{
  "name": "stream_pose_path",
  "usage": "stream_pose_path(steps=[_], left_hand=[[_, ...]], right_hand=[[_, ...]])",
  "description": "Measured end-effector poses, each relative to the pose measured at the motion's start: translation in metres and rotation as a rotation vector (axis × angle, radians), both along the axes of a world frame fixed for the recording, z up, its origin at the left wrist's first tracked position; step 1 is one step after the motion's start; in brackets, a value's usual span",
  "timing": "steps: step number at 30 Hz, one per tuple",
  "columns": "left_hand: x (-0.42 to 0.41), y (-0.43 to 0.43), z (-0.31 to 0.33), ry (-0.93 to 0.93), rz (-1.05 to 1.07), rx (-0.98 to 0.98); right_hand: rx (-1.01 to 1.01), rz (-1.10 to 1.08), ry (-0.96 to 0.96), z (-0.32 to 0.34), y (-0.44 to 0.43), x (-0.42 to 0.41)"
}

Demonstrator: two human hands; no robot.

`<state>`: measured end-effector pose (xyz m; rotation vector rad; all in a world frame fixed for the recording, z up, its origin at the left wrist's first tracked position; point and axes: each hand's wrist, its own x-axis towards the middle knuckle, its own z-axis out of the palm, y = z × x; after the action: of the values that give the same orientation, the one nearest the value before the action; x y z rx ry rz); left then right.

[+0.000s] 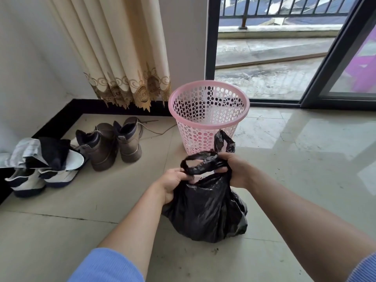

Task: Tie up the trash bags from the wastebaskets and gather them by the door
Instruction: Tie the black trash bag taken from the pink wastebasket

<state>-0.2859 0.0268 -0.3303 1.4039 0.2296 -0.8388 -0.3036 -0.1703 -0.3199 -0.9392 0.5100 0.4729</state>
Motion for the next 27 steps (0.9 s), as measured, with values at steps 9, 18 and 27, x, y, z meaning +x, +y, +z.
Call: stream_pose_path(steps=[9,18,27], left_hand=[[0.008,0.013,0.007,0.155,-0.106,-0.277],[0.007,-0.01,-0.005,-0.118,-0.02,0.357],[0.016,-0.001,0.008,0.16,0.347,0.088]], right_hand=[[-0.692,-0.029,-0.068,0.004,0.014,0.002],[-0.662,-0.107,-0.096,0.0,0.02,0.007],[-0.373,-0.214,-0.037,-0.004,0.023,0.006]])
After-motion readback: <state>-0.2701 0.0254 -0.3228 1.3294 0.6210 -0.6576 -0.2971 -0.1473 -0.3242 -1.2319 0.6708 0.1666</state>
